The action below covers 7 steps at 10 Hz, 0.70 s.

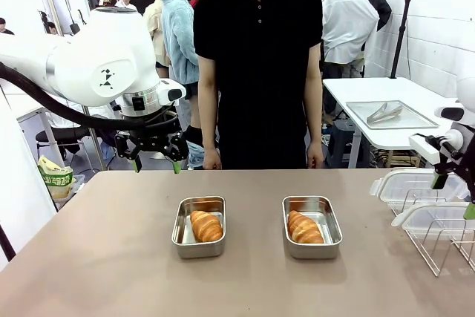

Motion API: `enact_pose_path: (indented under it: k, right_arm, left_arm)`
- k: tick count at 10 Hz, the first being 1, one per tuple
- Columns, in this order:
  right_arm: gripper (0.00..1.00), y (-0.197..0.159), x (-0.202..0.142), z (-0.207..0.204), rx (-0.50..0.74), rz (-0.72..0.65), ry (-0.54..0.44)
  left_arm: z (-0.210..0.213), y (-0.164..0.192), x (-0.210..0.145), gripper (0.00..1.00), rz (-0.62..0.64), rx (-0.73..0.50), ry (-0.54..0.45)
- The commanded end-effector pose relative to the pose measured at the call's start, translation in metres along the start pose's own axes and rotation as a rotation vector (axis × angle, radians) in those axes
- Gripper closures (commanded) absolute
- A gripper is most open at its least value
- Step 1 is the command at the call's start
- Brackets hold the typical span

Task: Place the bread in airtight containers.
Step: Pick up one Airtight Container lid and hand it to the human.

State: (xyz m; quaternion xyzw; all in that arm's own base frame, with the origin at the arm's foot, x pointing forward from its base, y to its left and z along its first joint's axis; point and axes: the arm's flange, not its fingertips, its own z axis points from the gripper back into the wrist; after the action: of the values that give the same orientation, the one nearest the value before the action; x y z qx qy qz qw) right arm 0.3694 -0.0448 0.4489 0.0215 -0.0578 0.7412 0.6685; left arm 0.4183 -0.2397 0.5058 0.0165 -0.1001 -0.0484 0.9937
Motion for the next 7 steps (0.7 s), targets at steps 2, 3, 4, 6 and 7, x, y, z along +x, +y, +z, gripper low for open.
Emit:
enact_pose_path:
  k: [2,3,4,6,7]
  right_arm:
    - [0.0,0.0,-0.001,-0.011,0.06,-0.008,-0.025]
    - [0.0,0.0,-0.001,-0.011,0.062,-0.009,-0.023]
    - [0.0,-0.001,-0.001,-0.014,0.073,-0.018,-0.018]
    - [0.0,-0.002,-0.001,-0.02,0.08,-0.024,-0.028]
    - [0.0,-0.004,-0.001,-0.023,0.088,-0.03,-0.023]
  left_arm:
    - [0.002,0.002,0.001,0.0,-0.003,0.006,0.001]
    - [0.002,0.002,0.001,0.0,-0.003,0.006,0.001]
    - [0.002,0.002,0.001,0.0,-0.003,0.006,0.001]
    - [0.002,0.002,0.001,0.0,-0.003,0.006,0.001]
    - [0.002,0.002,0.001,0.0,-0.003,0.006,0.001]
